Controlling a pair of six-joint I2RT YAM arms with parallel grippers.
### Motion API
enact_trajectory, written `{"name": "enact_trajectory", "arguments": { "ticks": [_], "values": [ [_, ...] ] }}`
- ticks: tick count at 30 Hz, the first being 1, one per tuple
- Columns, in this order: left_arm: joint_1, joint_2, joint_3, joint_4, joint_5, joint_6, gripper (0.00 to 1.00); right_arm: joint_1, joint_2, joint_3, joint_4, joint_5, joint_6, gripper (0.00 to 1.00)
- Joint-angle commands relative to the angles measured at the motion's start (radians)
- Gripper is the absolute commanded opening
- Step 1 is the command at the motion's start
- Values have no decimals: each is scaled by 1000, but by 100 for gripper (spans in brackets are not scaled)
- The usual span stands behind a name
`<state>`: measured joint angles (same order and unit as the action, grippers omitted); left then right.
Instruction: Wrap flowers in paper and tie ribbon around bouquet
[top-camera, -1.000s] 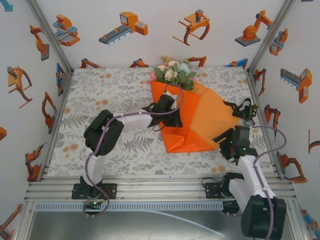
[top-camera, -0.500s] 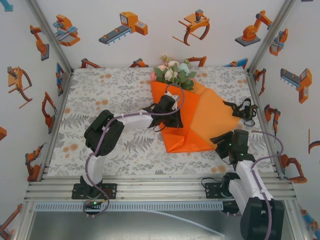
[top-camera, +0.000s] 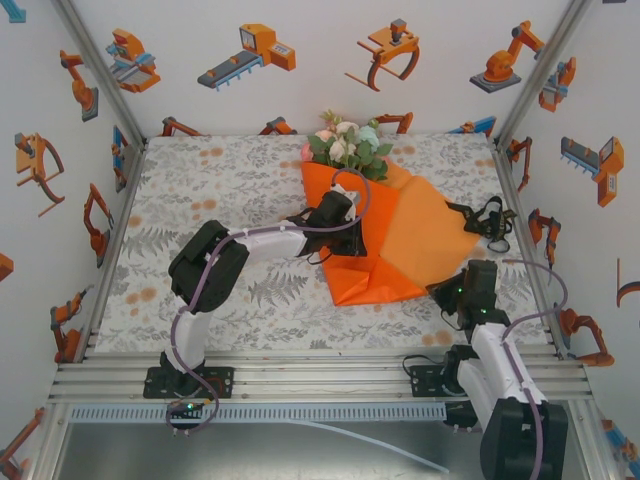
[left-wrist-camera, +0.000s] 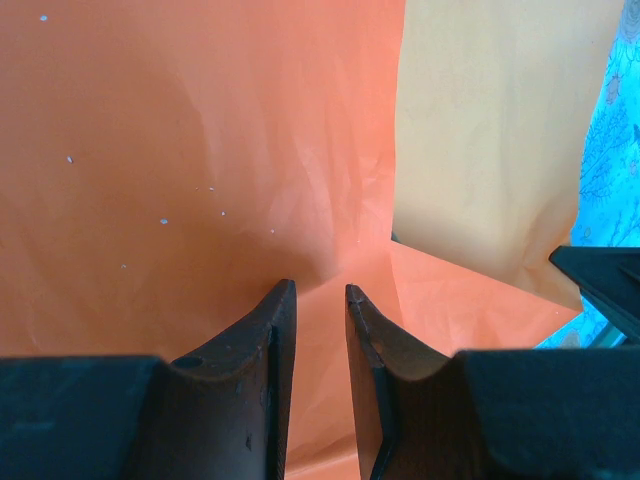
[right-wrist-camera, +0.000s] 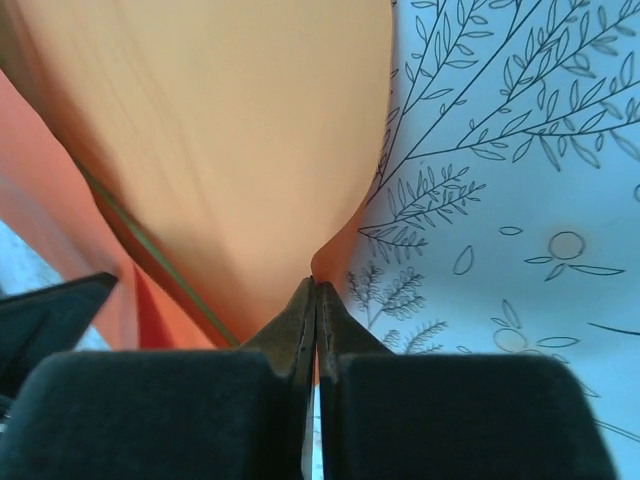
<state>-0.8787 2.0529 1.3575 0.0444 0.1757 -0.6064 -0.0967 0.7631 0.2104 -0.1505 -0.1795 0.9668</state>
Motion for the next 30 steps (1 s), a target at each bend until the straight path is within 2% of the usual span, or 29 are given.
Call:
{"name": "enact_trajectory", "arguments": {
  "ticks": [1, 3, 6, 10, 14, 20, 22, 25, 28, 30],
  "values": [
    [-8, -7, 14, -3, -10, 13, 30, 30, -31, 70, -50, 21, -74, 0],
    [-9, -4, 14, -10, -20, 11, 31, 78, -20, 123, -70, 18, -115, 0],
    [-8, 3, 8, -15, -41, 3, 31, 228, 37, 211, -61, 37, -224, 0],
    [-5, 7, -4, -12, -55, -8, 31, 405, 190, 358, -54, 34, -356, 0],
    [-2, 3, -19, -1, -66, -18, 31, 525, 354, 528, -101, 50, -491, 0],
    [7, -13, -34, 20, -53, -41, 32, 602, 522, 681, -88, -6, -554, 0],
    [11, -38, -45, 26, -48, -47, 36, 608, 544, 692, -75, 5, -547, 0],
    [24, -92, -68, 20, -63, -43, 42, 608, 547, 701, -119, 107, -543, 0],
    [39, -146, -100, 10, -76, -18, 42, 606, 522, 697, -194, 237, -521, 0],
    [38, -170, -110, 0, -54, 12, 43, 606, 488, 665, -203, 265, -494, 0]
  ]
}}
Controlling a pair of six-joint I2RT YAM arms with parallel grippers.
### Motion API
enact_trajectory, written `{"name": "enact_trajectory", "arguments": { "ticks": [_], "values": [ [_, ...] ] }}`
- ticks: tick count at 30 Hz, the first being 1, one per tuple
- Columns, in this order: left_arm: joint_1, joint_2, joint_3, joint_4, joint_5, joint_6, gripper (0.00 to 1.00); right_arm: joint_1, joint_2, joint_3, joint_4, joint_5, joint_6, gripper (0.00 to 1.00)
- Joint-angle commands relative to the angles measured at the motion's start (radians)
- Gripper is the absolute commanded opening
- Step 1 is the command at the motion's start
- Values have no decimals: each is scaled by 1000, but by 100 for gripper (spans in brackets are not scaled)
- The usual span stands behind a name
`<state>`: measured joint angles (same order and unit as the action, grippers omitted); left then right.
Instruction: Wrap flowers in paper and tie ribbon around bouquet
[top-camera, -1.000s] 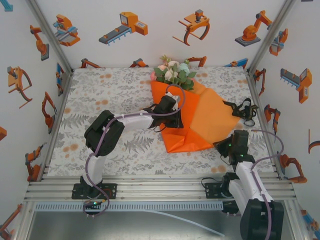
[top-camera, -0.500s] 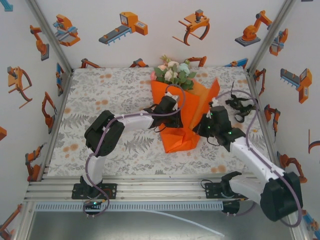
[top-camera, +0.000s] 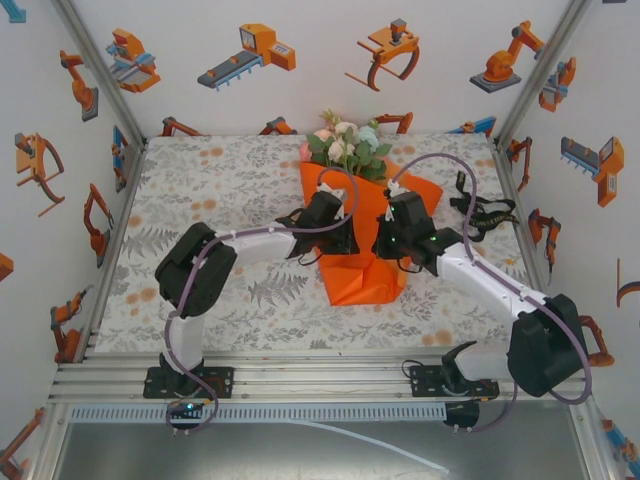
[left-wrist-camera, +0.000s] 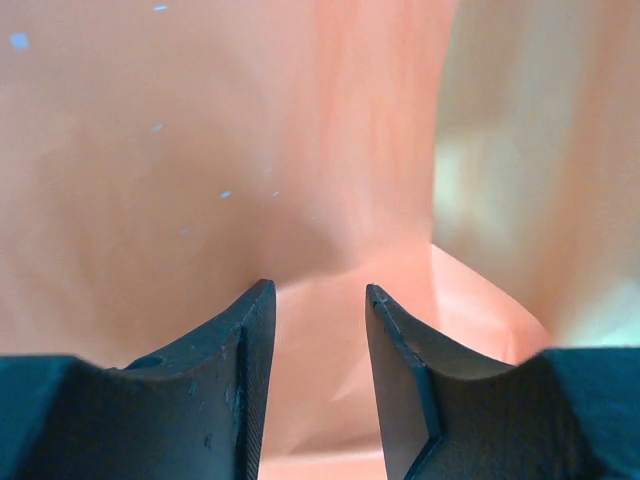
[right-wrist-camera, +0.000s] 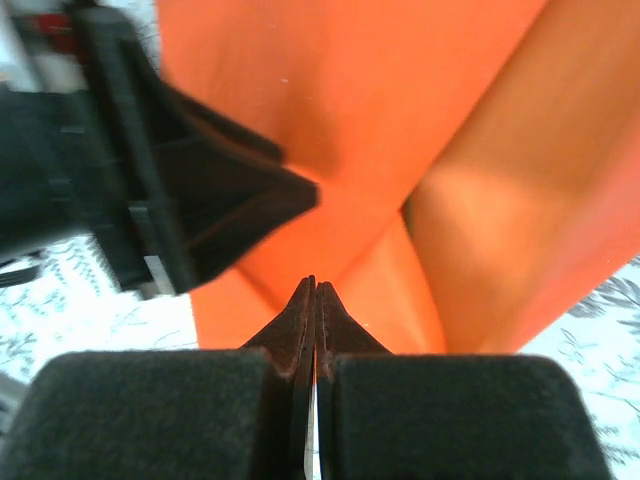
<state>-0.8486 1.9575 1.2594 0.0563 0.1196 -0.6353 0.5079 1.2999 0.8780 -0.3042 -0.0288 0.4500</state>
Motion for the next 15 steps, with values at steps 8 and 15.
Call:
{"name": "enact_trajectory", "arguments": {
  "ticks": [8, 15],
  "values": [
    [-58, -35, -17, -26, 12, 57, 43, -3, -206, -131, -229, 336, 173, 50],
    [-110, -22, -15, -36, 38, 120, 42, -287, -454, -295, -330, 248, 289, 73]
  ]
}}
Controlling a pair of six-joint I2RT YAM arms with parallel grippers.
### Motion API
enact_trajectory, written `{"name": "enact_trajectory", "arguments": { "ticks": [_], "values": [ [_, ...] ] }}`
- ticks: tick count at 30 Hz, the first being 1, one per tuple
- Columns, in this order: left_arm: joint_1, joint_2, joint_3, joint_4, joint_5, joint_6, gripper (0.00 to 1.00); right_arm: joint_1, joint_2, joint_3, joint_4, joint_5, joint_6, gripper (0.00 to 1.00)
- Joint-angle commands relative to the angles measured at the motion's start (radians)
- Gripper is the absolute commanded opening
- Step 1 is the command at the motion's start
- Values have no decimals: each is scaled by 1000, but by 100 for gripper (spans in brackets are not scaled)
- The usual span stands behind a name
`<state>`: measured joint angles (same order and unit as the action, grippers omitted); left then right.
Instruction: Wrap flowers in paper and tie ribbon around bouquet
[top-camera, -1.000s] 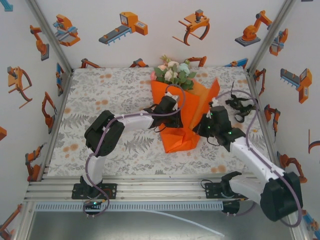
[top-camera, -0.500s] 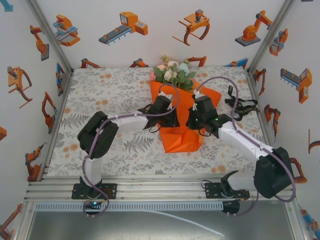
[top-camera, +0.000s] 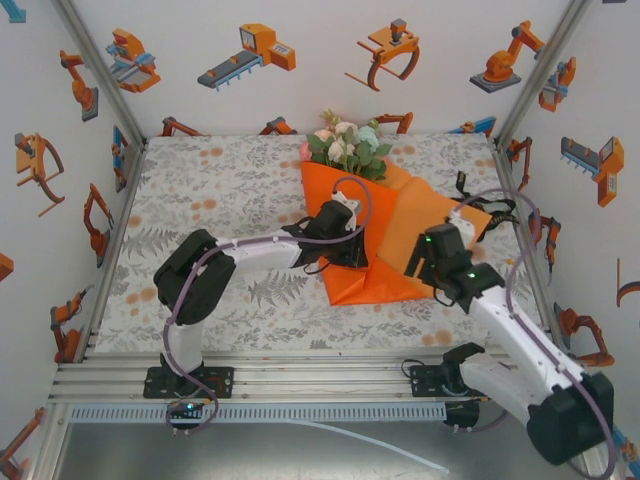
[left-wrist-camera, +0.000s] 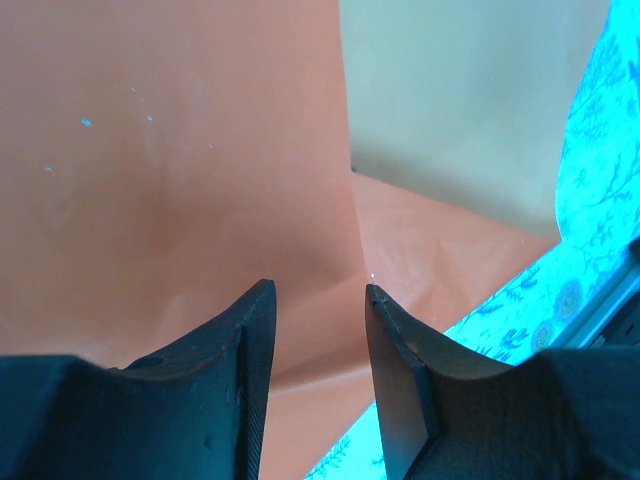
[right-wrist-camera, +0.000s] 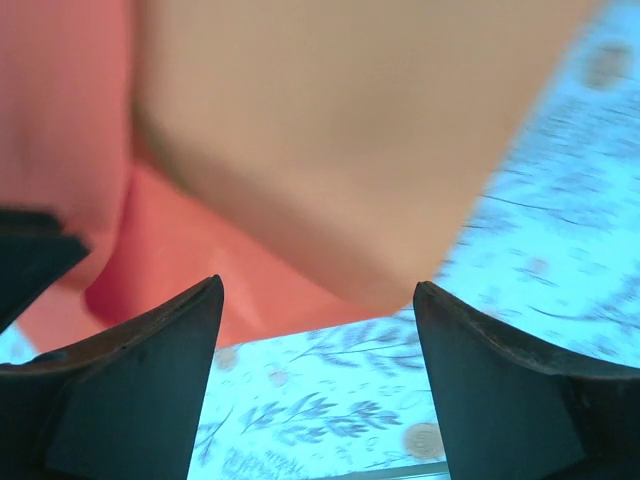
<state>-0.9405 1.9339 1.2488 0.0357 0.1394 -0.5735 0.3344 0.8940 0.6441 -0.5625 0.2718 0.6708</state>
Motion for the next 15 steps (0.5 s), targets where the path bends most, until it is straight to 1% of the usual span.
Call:
{"name": "enact_trajectory", "arguments": {
  "ticks": [1, 4, 7, 10, 12, 15],
  "values": [
    [-24, 4, -4, -24, 7, 63, 42, -187, -63, -95, -50, -124, 60, 74],
    [-32, 21, -2, -36, -25, 74, 41, -324, -55, -174, 47, -277, 43, 75],
    [-36, 47, 4, -40, -58, 91, 40, -378, 0, -219, 158, -358, 36, 75],
    [-38, 70, 11, -44, -75, 105, 39, -419, 55, -259, 276, -440, 75, 71],
    [-40, 82, 13, -45, -77, 108, 38, -428, 73, -284, 327, -448, 101, 71],
    [-39, 88, 12, -41, -75, 107, 38, -453, 76, -327, 398, -427, 128, 71]
  ]
}}
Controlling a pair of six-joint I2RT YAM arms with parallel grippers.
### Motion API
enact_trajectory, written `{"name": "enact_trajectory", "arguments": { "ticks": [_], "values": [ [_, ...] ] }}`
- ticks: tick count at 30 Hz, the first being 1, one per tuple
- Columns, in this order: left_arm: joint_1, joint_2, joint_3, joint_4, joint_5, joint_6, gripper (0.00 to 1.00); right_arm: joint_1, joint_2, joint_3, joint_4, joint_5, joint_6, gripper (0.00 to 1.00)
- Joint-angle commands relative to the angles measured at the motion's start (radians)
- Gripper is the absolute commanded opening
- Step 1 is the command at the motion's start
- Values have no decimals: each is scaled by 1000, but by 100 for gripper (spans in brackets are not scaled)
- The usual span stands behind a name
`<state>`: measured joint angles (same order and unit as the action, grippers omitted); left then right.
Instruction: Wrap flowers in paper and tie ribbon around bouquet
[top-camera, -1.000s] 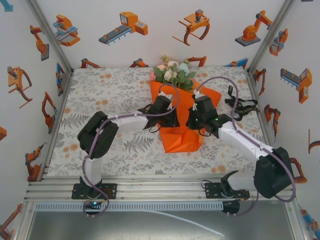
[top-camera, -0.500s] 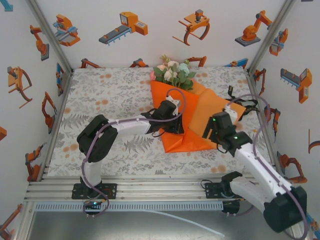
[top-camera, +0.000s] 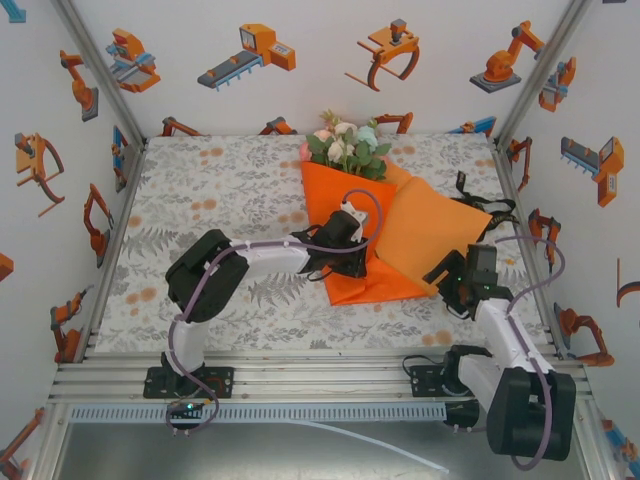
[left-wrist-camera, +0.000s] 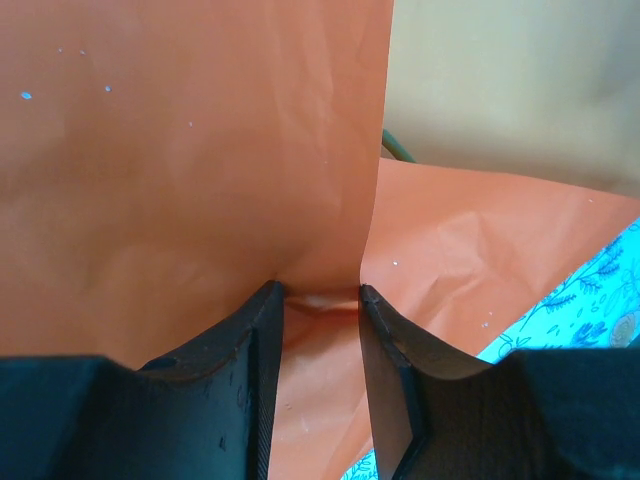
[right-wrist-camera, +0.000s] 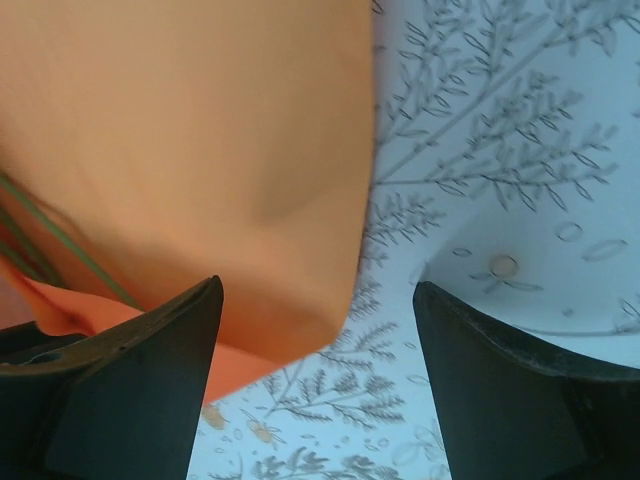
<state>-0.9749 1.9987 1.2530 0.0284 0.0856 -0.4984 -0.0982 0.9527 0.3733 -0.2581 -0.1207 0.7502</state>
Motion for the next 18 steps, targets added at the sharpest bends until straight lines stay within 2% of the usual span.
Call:
{"name": "enact_trajectory", "arguments": {
  "ticks": [1, 8, 12, 18],
  "values": [
    [-7, 23, 4, -29, -18, 29, 38, -37, 21, -74, 142, -38, 61, 71],
    [-12, 26, 7, -18, -1, 31, 38, -163, 90, -18, 243, 78, -12, 75],
    [-16, 28, 21, -26, -9, 39, 38, -242, 233, 32, 358, -22, -29, 73],
    [-17, 20, 26, -23, -12, 41, 37, -273, 435, 114, 475, -150, -36, 56]
  ]
}}
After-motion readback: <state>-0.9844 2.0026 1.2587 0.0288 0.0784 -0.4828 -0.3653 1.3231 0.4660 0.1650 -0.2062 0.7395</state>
